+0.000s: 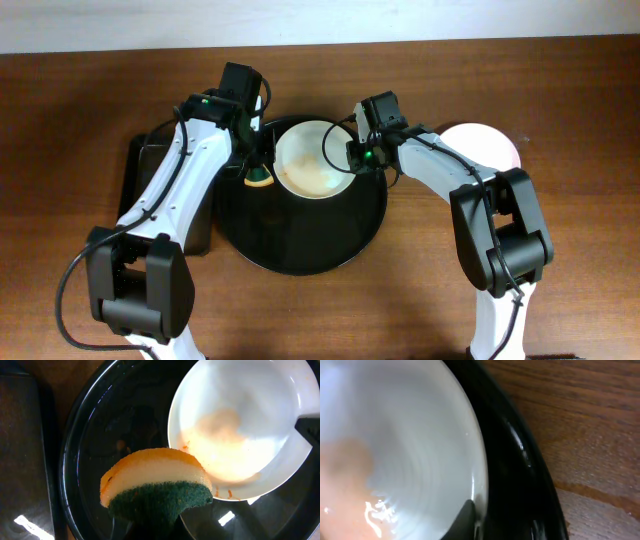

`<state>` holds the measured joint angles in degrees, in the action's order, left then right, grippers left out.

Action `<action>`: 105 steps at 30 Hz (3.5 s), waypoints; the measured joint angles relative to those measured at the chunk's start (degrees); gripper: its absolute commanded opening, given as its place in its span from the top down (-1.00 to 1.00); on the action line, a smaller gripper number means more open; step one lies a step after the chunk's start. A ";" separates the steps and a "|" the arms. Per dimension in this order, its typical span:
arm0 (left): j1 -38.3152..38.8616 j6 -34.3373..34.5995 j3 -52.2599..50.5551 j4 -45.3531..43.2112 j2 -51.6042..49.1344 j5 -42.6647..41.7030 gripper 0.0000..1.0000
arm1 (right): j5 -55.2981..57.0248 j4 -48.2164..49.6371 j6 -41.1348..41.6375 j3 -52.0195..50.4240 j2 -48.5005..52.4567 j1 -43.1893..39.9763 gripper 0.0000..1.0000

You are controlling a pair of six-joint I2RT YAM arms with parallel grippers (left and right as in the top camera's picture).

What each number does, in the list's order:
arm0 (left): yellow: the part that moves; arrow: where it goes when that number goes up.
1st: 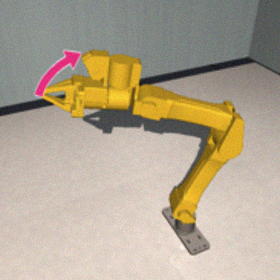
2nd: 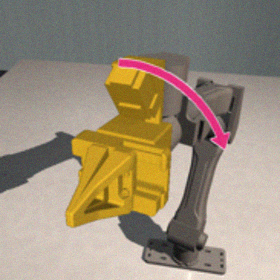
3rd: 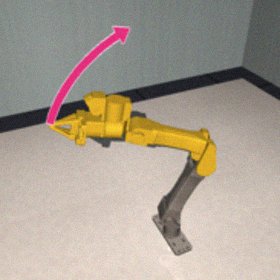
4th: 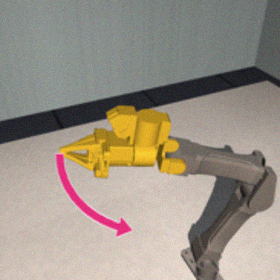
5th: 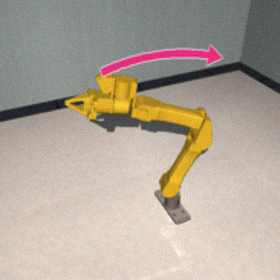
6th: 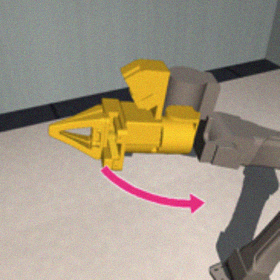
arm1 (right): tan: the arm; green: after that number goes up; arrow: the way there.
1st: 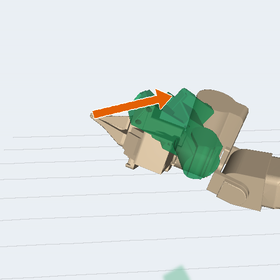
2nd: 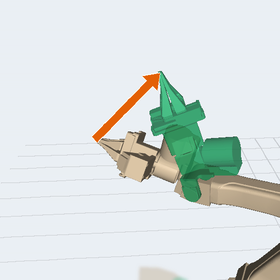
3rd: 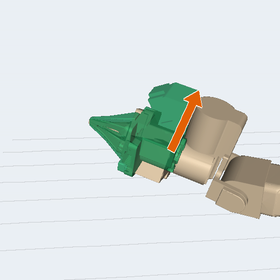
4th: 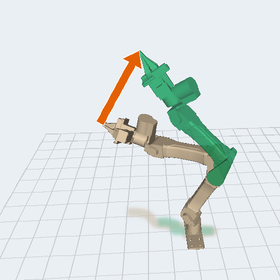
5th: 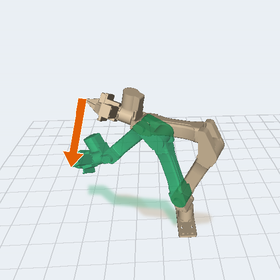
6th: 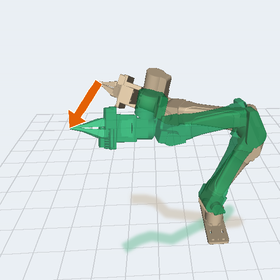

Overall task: Clean dirty plates on tray and stack at the side
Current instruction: 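Lift the cleaned plate with the right gripper off the round tray, then carry the plate right and lower it onto the plate stack, then release the plate and withdraw the right gripper from the stack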

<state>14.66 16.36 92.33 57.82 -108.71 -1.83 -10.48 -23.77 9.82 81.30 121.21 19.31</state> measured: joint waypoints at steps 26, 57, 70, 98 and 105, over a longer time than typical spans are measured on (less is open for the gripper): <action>-12.35 0.20 0.00 0.00 0.00 -4.15 1.00 | 75.76 -9.84 -21.97 9.97 -20.74 30.80 0.92; -13.51 0.22 0.00 3.54 0.00 -11.54 1.00 | 33.75 -25.38 -2.93 10.05 -24.15 10.69 0.92; -8.85 0.22 -0.04 2.73 0.00 -13.00 1.00 | -19.34 -33.77 -3.21 10.45 -9.42 -44.00 0.92; -8.66 0.13 -0.11 2.29 0.00 -12.96 1.00 | -15.91 -45.22 -10.38 17.33 -11.96 -34.29 -0.33; -13.68 0.15 -0.15 3.15 0.00 -7.78 0.79 | -16.87 -45.79 -11.96 17.59 -12.39 -7.72 -0.97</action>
<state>0.97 16.51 92.18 60.97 -108.71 -9.61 -27.35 -69.56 -2.13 98.89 108.81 11.60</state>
